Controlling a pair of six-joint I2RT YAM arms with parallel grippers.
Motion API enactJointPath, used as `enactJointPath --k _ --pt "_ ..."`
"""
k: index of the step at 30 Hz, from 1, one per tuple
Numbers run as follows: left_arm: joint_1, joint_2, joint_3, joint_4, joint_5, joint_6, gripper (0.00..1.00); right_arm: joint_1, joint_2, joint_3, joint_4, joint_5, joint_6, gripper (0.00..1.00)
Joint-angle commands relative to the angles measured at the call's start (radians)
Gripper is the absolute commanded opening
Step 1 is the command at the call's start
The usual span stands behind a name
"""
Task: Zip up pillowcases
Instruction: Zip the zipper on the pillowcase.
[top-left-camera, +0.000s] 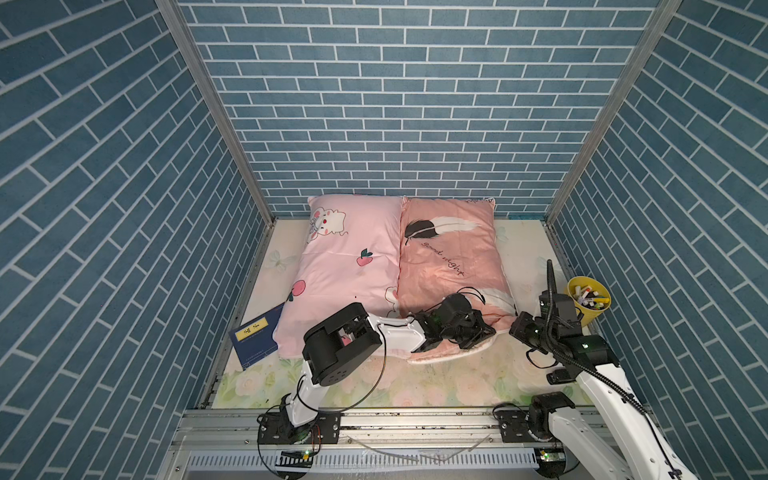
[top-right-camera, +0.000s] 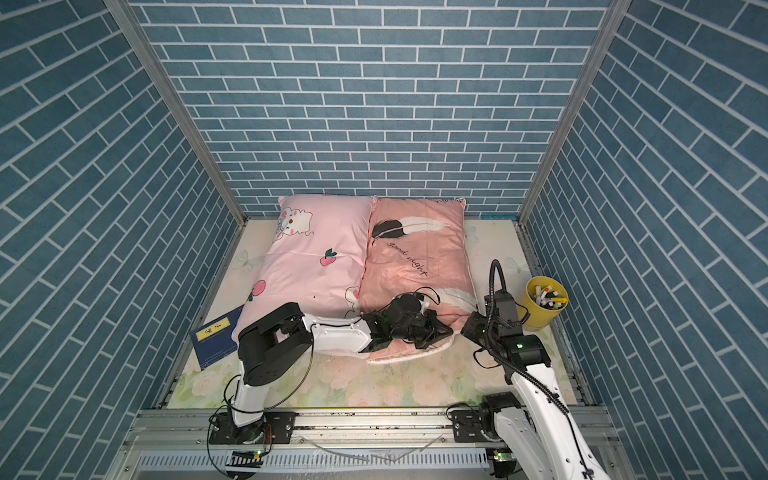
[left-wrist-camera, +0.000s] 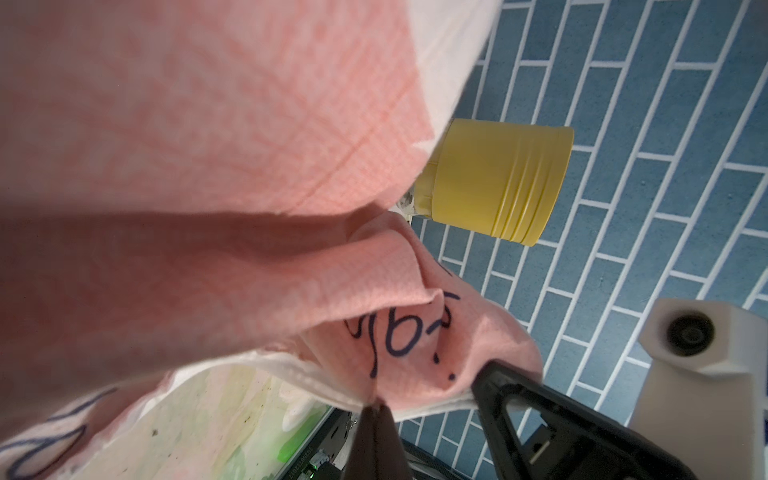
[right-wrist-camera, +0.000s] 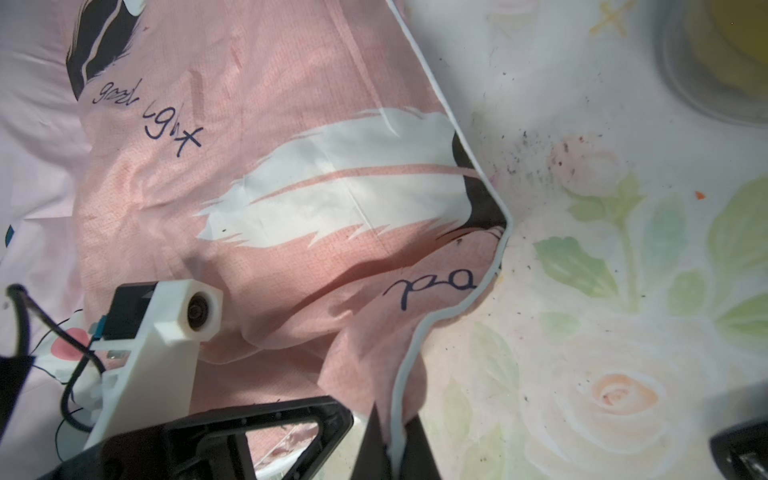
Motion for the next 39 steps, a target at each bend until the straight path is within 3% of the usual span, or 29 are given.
enactJointPath --k 1,8,13,18,25,34,38,39 --pt "-0.004 -0.005 0.019 -0.041 0.008 0.045 0.00 -0.031 0.011 0.080 -0.030 0.073 -0.079 0.00" --pt "-0.001 -0.059 0.008 -0.201 0.048 0.202 0.00 -0.165 0.052 0.143 -0.020 0.041 -0.162 0.00" --pt "-0.002 -0.174 -0.056 -0.502 0.001 0.411 0.00 -0.236 0.096 0.202 -0.001 0.069 -0.222 0.00" --pt "0.000 -0.291 -0.207 -0.643 -0.069 0.477 0.00 -0.294 0.151 0.240 0.045 0.063 -0.249 0.00" --pt "-0.001 -0.414 -0.297 -0.877 -0.143 0.542 0.00 -0.344 0.210 0.290 0.094 0.008 -0.251 0.00" --pt "-0.016 -0.381 -0.304 -0.945 -0.184 0.596 0.00 -0.368 0.232 0.315 0.100 -0.019 -0.258 0.00" --pt "-0.018 -0.361 -0.296 -0.792 -0.130 0.535 0.00 -0.369 0.250 0.325 0.038 -0.175 -0.253 0.00" --pt "-0.017 -0.351 -0.276 -0.755 -0.117 0.516 0.00 -0.369 0.255 0.327 -0.005 -0.240 -0.259 0.08"
